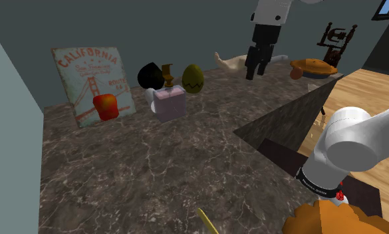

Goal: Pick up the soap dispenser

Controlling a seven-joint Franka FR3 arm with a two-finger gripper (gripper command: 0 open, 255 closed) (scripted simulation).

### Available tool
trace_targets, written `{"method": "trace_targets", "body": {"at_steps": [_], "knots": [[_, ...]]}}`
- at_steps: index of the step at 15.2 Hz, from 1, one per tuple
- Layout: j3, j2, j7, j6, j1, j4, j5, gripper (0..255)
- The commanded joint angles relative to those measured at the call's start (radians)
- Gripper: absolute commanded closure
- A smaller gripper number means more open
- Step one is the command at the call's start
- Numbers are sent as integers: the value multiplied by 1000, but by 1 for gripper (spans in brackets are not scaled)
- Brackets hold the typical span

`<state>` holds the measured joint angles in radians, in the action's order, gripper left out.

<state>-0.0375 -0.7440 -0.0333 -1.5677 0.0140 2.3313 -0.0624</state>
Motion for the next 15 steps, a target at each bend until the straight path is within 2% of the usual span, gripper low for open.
{"method": "trace_targets", "body": {"at_steps": [1, 8, 15], "knots": [[0, 0, 0, 0, 0, 0, 0, 0], [81, 148, -118, -200, 26, -49, -83, 0], [156, 325, -228, -376, 40, -158, -124, 0]]}}
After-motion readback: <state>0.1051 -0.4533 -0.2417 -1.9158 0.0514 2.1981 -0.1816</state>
